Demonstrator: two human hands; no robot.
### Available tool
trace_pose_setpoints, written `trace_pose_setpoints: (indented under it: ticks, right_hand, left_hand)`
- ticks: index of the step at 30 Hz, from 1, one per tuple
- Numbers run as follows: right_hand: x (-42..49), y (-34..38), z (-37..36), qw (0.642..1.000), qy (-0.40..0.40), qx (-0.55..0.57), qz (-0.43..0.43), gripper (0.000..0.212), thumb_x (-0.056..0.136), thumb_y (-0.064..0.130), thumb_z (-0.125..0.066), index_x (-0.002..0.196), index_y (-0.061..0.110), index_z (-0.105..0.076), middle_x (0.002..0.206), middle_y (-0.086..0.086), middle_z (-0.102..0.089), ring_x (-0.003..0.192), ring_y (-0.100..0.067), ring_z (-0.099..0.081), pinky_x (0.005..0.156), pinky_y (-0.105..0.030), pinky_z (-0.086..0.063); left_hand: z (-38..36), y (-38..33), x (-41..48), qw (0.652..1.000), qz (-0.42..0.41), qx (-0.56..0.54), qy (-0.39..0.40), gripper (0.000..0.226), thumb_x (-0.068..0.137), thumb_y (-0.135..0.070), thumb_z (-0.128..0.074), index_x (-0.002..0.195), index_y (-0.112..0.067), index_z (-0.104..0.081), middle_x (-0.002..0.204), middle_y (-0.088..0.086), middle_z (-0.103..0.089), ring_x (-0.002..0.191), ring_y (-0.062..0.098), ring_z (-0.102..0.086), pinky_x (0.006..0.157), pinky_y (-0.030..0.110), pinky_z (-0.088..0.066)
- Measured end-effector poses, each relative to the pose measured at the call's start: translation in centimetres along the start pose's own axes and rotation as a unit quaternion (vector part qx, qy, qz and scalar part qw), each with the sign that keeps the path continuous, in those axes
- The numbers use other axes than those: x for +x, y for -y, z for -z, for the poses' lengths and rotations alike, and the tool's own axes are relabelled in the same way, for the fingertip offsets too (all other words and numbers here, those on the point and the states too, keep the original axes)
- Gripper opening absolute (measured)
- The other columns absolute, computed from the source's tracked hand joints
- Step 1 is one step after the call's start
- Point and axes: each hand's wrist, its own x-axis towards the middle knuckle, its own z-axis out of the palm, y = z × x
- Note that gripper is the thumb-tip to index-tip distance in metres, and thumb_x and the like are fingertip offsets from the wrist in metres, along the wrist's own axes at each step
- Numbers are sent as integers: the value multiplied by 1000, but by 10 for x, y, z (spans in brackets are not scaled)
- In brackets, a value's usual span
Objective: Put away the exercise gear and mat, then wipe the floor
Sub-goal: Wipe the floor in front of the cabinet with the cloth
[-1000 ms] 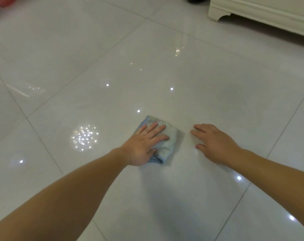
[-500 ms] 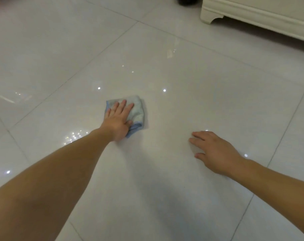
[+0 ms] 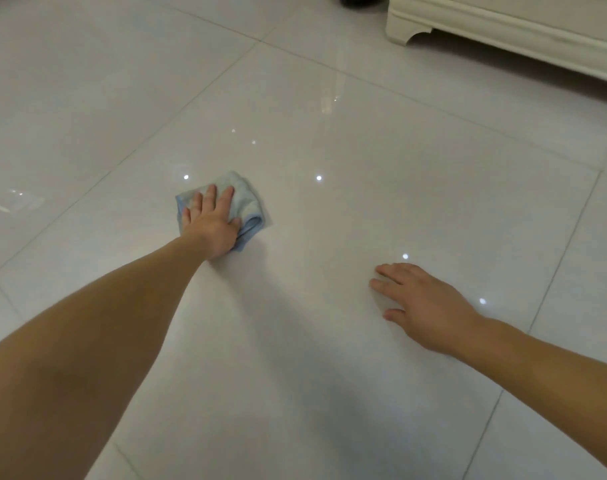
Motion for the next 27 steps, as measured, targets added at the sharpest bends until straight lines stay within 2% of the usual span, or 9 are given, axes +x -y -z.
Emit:
trace_pose_setpoints:
  ticks: [8,16,23,27]
  right_hand:
    - [0,0,0,1000,-4,-2,7,56,98,37,-52,149,29,-32,159,10,-18,146,-13,-15,116,-25,-13]
    - [0,-1,10,999,30,-11,17,62,96,35,-55,152,28,-27,161,8,-13,146,-17,-13,116,-27,-17]
    - [-5,-2,10,997,65,-35,21,69,98,29,-53,155,25,-14,163,5,-1,149,-18,-5,118,-31,-15]
    - [-23,-4,8,998,43,-27,27,69,98,31,-52,155,25,-14,163,4,-2,148,-18,-9,118,-31,-18]
  left_hand:
    - [-5,9,-14,1000,8,-7,-9,64,101,-44,-43,156,-34,-13,166,-1,1,152,29,1,122,47,0]
    - [-18,30,-60,997,73,-3,4,65,100,-44,-42,156,-33,-12,166,0,3,152,30,1,122,47,-1]
    - [-41,11,-144,999,-29,5,19,67,98,-40,-48,156,-31,-16,166,2,0,152,31,1,121,43,1]
    - [-53,-16,-193,993,-101,8,53,75,85,-49,-32,156,-29,-17,166,3,2,152,30,4,121,46,1]
